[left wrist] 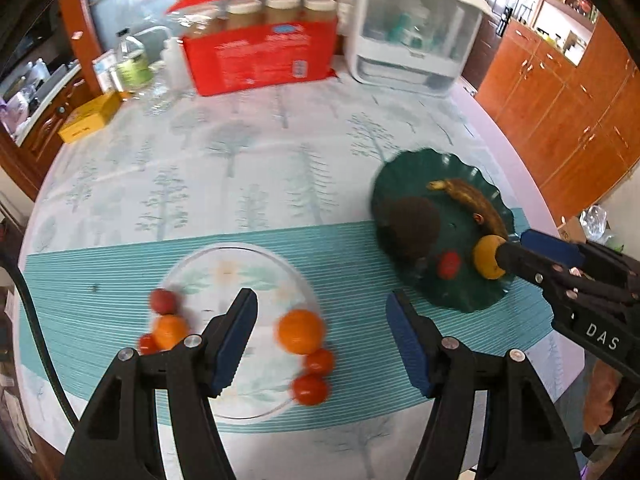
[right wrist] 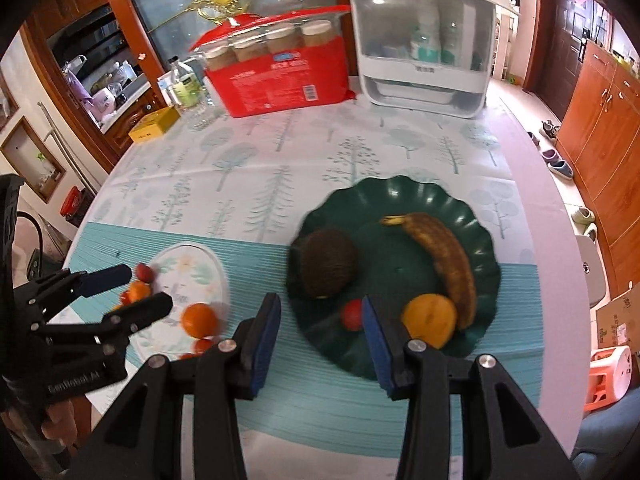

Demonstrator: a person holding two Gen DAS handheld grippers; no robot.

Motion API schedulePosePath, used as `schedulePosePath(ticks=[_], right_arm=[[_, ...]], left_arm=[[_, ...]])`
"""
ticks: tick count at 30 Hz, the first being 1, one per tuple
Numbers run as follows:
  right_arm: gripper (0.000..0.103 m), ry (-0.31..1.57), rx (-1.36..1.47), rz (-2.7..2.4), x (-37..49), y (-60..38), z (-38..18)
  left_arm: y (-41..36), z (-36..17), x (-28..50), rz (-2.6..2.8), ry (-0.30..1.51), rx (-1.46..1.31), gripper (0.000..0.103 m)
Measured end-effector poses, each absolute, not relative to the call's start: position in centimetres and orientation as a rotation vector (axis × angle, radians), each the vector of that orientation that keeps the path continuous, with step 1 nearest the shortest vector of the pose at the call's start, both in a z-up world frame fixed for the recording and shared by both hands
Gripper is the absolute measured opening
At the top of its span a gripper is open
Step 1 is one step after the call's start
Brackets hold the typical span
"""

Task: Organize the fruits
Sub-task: 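Move both grippers back over the white plate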

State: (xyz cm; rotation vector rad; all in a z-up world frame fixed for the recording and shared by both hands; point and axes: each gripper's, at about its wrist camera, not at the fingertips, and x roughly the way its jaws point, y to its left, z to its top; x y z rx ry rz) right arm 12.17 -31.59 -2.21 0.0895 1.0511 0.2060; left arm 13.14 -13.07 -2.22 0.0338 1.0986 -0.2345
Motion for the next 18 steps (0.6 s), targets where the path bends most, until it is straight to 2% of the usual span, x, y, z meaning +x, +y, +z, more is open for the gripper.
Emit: schedulePosePath(ticks=[9,18], right_arm=[[0.043,1.049,0.074,0.270,11.6,-23.1,-1.7],[0.043,1.063,0.037,0.342,12.2,-16.0,-3.2]], left_arm=[[-3.0,-0.7,12.7,-0.140,1.035,-0.014,0.066],[4.2,-4.3,12.0,-0.070,1.104,-0.062,0.066]])
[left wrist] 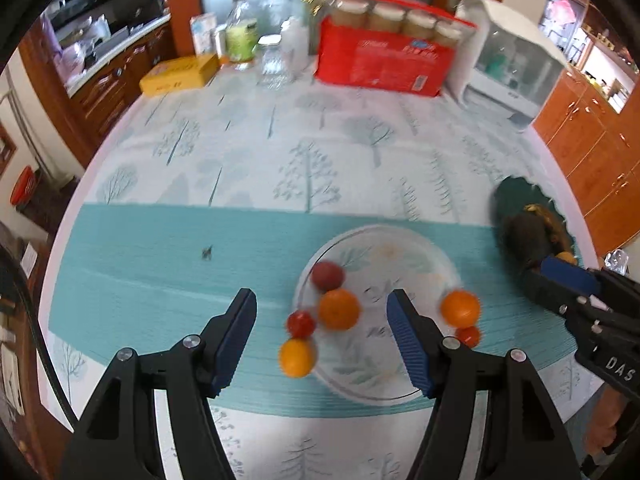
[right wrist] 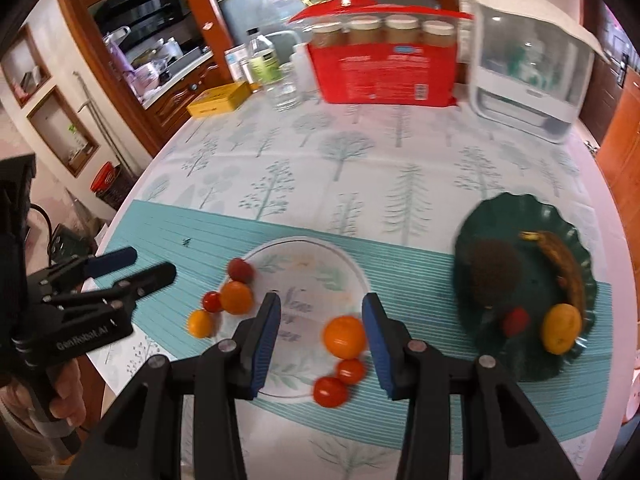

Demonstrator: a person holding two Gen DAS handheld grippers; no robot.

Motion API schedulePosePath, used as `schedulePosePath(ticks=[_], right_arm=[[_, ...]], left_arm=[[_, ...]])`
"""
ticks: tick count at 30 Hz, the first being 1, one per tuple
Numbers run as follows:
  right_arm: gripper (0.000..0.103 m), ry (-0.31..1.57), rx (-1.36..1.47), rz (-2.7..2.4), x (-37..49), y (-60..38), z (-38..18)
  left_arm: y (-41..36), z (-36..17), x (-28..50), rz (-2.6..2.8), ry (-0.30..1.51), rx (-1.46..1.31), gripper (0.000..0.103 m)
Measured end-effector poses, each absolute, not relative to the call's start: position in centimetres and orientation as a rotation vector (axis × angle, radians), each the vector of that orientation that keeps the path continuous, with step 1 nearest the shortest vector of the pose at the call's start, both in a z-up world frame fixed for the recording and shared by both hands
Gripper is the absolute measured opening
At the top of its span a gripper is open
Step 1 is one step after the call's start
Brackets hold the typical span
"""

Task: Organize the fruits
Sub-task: 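Move both grippers back over the white plate, then grasp a small orange with the left gripper while the right gripper grasps an orange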

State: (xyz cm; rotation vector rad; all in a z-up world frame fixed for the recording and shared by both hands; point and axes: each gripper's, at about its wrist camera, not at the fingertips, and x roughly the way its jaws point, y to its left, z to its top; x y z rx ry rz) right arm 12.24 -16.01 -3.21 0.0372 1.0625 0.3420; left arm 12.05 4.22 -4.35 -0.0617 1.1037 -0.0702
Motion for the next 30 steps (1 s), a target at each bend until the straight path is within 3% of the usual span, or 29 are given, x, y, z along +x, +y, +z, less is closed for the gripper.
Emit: schedulePosePath(ticks=[10,21,30], right_arm=[[0.043,1.148,0.045,0.396,13.2,-11.5,-8.2],[0.043,1.224,0.092,0.478,15.1,-7.8,-12.1],[0.043,1.271,0.077,0.511,16.7,-5.5,-14.2]], left_arm=[[6.4,-12.2,11.7,-0.057,1.244,-0.095,0.066],[7.0,-15.5,12.0,-0.111,1.287,-0.144,0.066],[6.9,-16.2,12.7,-0.147,1.283,-0.147,0.049]])
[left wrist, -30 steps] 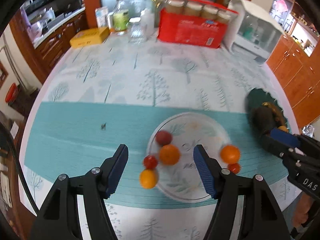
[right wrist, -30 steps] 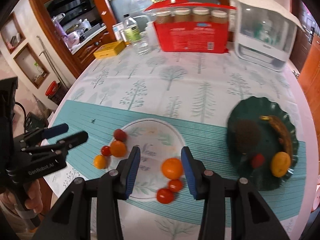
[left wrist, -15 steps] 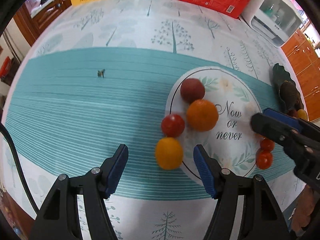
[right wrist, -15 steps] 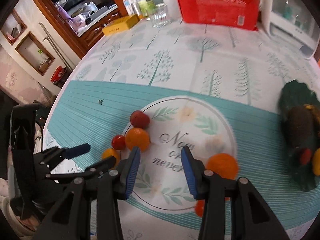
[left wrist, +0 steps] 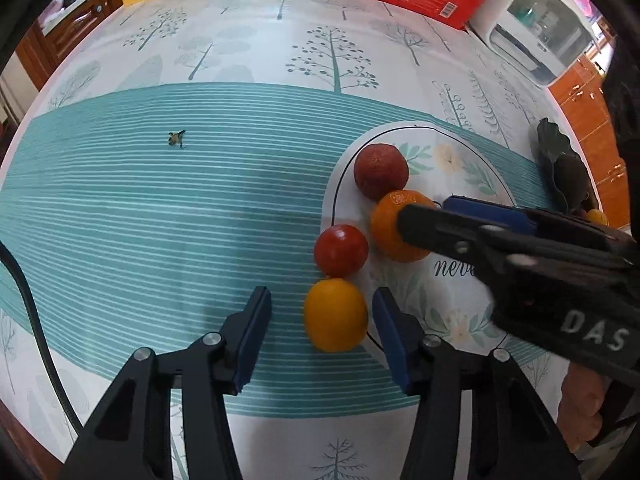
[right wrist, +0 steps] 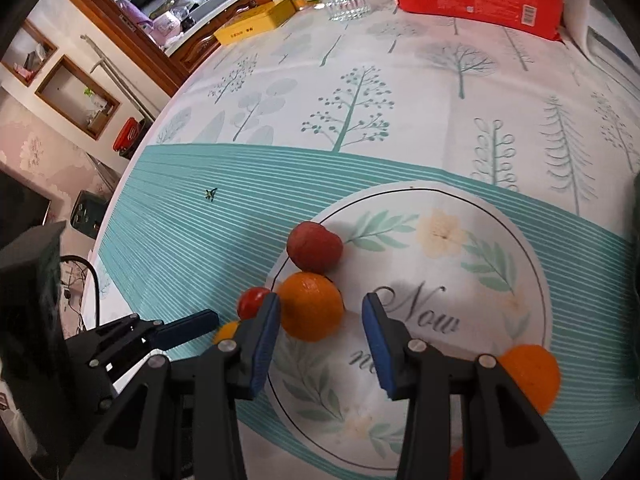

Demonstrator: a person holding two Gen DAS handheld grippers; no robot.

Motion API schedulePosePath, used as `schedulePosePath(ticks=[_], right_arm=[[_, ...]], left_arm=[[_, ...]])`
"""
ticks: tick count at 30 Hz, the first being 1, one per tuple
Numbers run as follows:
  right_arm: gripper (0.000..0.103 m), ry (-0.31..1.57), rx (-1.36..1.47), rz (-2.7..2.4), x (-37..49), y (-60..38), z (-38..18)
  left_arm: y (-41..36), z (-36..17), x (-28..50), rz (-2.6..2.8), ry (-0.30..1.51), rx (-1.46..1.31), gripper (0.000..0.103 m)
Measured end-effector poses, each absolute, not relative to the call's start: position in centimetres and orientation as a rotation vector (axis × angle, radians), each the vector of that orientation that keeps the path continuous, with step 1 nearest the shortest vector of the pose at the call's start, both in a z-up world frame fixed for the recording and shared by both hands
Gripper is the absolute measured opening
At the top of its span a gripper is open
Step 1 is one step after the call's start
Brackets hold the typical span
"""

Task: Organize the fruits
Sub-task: 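Grasp a small orange with the left gripper while the right gripper grasps an orange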

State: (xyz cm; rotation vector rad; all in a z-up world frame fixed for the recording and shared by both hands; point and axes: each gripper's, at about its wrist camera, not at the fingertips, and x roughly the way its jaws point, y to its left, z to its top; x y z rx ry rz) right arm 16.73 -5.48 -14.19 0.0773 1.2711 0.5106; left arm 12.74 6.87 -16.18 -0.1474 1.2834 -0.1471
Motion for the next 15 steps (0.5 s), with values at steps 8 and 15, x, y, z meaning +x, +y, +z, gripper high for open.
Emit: schedulePosePath(ticks=[8,15], right_arm=[[0.037,1.299,0.039,0.559,16.7,-3.9,-14.6],[0.035,1.279,0.011,0.545,16.0,-4.3,-13.9]], left_arm=[[6.7,-16.2,12.8,-0.179,1.276,-0.155,0.030],[6.9,-15.6,12.5,-0.187,1.259,-0.147,0.029]])
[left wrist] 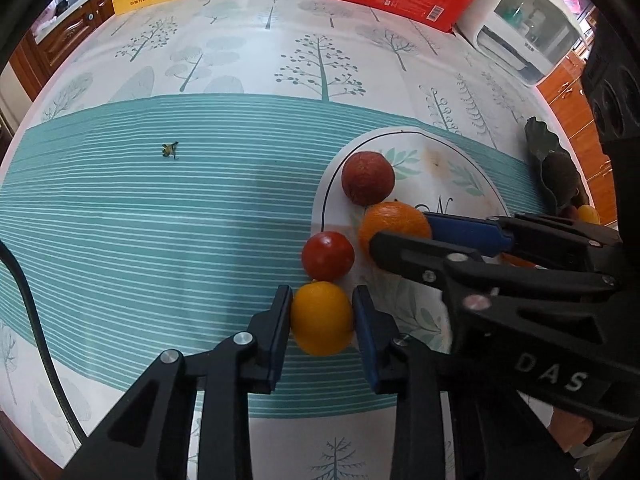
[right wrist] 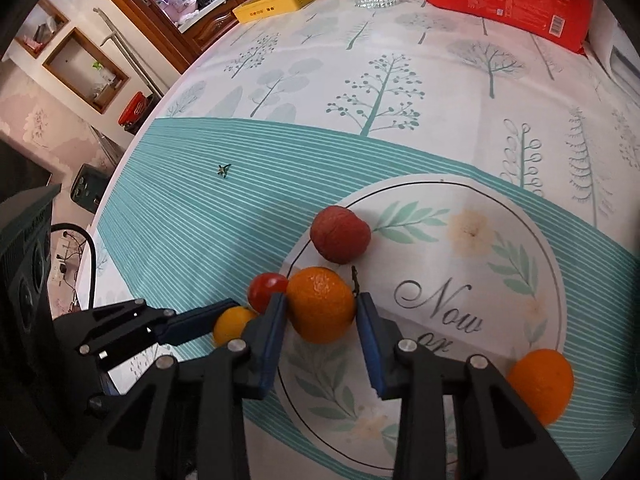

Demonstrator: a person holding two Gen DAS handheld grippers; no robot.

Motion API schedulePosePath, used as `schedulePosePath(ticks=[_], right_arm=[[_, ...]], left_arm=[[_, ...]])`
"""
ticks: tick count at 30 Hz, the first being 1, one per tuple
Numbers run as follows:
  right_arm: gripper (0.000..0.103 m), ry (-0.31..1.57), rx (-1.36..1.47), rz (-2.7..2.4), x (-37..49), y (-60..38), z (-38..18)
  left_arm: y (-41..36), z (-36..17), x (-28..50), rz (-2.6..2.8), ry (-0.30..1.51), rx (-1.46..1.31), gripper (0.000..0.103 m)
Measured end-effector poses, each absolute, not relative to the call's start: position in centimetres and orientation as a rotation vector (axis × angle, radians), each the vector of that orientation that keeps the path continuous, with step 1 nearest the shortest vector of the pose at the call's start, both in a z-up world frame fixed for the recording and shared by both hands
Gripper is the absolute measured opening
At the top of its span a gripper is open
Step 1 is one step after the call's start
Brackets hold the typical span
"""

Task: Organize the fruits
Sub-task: 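Grasp a small orange with the left gripper while the right gripper grasps an orange, then carry both oranges onto the green plate and open both grippers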

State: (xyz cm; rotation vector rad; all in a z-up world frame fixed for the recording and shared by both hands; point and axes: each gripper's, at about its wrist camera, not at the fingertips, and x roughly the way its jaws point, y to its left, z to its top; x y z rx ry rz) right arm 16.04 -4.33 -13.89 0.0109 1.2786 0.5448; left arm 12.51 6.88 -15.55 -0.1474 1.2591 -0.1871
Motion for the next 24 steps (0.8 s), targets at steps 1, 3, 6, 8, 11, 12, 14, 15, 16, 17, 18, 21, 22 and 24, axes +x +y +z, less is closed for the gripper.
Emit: schedulePosePath(ticks=[1,3,6,8,11,12,14,15,16,17,18,21,22,24], right_arm=[[0.035,1.271,0.015,0.542,16.0,-4.6,-13.6],[0.035,1.253,0.019,0.532,15.7,-5.1,-13.0],[0.035,1.232,0.015,0.520,15.3,-5.8,-12.3],[0.035,1.221,0.015,0.509,15.0,-6.4,-12.0],[0.035,1.213,0.024,0.495,14.8,-7.2,-11.6],[0.035,1.209,0.026,0.489,14.6,-7.4,-11.4],[0.035,1.198,0.028,0.478,14.4,-7.9,-11.0],[0.035,1.189,0.029,0.474,14.2,-8.3,-10.7],[0.035,1.180,0.031,0.469,14.1,-8.6,-10.5],[0.035,1.172,0.033,0.464,13.9,-9.0,-10.2],[0.035,1.160,0.040,0.457,13.7,-9.6,-9.8],[0.035,1.125,0.062,0.434,13.4,-11.2,-8.5],[0.035,1.114,0.071,0.426,13.3,-11.8,-8.1],[0.035,1.090,0.089,0.405,13.1,-13.2,-7.2]], left_arm=[[6.9,-15.4,12.5,-0.185,1.256,-0.148,0.029],[7.1,-15.1,12.4,-0.183,1.252,-0.148,0.029],[7.1,-14.4,12.2,-0.182,1.243,-0.145,0.029],[7.0,-14.0,12.1,-0.183,1.238,-0.140,0.029],[6.7,-13.4,11.8,-0.186,1.232,-0.129,0.029],[6.6,-13.1,11.7,-0.187,1.229,-0.123,0.029],[6.1,-12.4,11.6,-0.190,1.219,-0.103,0.029],[5.8,-12.1,11.6,-0.192,1.214,-0.093,0.029],[5.4,-11.5,11.6,-0.197,1.205,-0.079,0.029],[5.1,-11.1,11.6,-0.200,1.198,-0.071,0.029],[4.7,-10.6,11.6,-0.206,1.189,-0.062,0.029],[3.3,-8.6,11.9,-0.229,1.152,-0.045,0.029],[2.6,-7.8,12.1,-0.240,1.138,-0.040,0.029],[1.4,-6.5,12.4,-0.259,1.114,-0.030,0.029]])
